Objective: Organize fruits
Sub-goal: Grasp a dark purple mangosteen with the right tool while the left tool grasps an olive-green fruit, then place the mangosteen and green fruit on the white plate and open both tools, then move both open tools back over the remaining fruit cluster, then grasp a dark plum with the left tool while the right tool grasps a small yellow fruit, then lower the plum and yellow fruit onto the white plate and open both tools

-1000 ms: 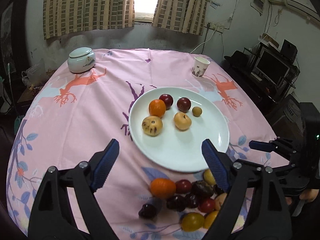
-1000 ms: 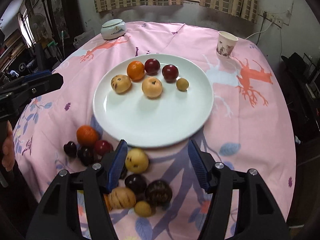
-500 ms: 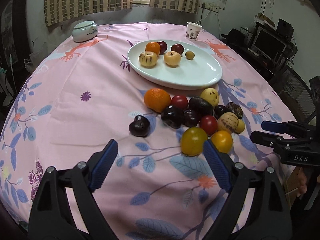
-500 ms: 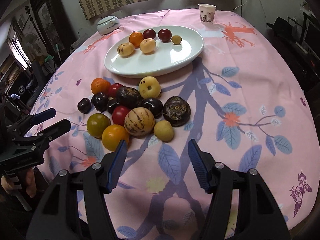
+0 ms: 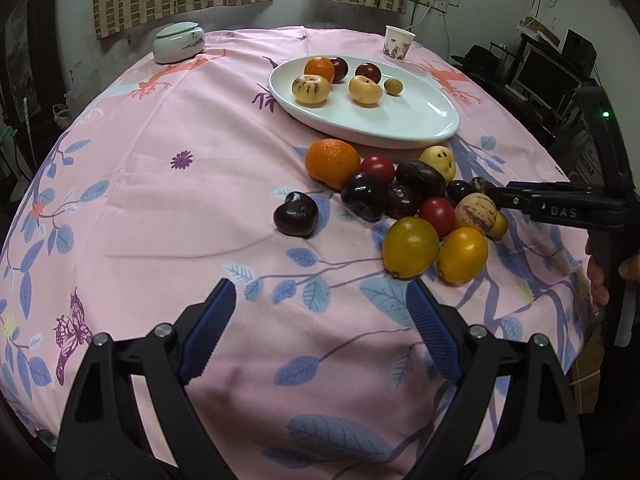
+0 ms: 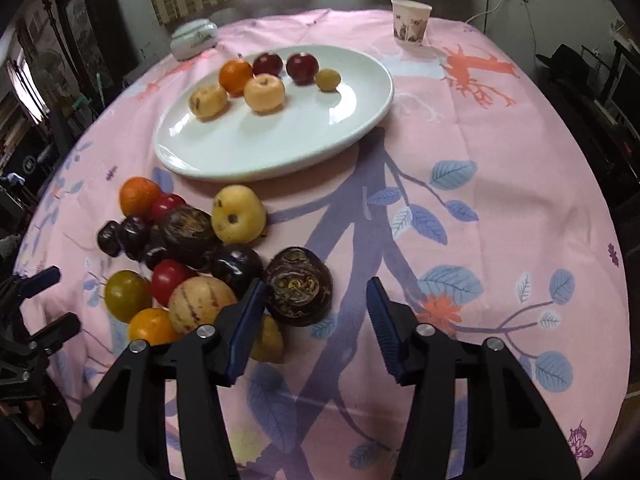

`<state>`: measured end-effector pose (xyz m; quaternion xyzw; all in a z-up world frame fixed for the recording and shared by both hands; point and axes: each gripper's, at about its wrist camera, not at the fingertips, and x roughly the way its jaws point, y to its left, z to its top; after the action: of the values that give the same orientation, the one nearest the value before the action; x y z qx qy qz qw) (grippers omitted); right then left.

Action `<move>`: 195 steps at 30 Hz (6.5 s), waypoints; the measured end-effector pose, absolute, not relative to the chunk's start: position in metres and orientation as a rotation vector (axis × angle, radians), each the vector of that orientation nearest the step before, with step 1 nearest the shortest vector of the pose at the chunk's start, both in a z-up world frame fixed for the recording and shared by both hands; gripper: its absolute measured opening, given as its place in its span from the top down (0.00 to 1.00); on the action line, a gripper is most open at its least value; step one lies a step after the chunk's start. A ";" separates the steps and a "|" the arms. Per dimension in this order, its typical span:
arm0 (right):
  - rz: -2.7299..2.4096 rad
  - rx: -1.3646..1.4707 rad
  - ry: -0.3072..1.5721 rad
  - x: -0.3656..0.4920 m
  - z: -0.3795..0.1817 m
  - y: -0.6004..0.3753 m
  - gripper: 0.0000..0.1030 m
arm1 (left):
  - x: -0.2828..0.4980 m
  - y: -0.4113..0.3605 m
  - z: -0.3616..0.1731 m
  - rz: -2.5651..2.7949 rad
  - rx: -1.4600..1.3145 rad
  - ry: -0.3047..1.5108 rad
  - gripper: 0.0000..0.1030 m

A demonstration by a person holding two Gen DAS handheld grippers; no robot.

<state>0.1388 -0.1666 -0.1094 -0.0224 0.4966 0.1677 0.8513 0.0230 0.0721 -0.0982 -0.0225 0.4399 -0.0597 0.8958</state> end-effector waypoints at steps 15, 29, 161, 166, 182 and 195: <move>0.283 0.013 0.945 0.095 -0.081 -0.196 0.61 | 0.048 0.039 -0.117 -0.169 0.026 0.966 0.14; 0.369 0.110 0.961 0.067 -0.091 -0.199 0.61 | 0.071 0.017 -0.120 -0.241 -0.029 0.964 0.62; 0.391 0.078 0.959 0.080 -0.092 -0.177 0.75 | 0.077 0.077 -0.099 -0.122 -0.123 0.918 0.73; 0.394 0.074 0.949 0.078 -0.088 -0.175 0.75 | 0.066 0.073 -0.083 -0.159 -0.124 0.890 0.73; 0.413 0.063 0.943 0.097 -0.074 -0.174 0.75 | 0.088 0.063 -0.045 -0.223 -0.087 0.863 0.73; 0.444 -0.120 0.827 0.231 -0.038 -0.110 0.75 | 0.253 0.033 -0.030 -0.172 -0.108 0.903 0.72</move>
<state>0.2310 -0.1095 -0.0383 -0.0576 0.3980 0.2137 0.8903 0.2531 0.0330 -0.0296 -0.0519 0.4353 -0.0830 0.8949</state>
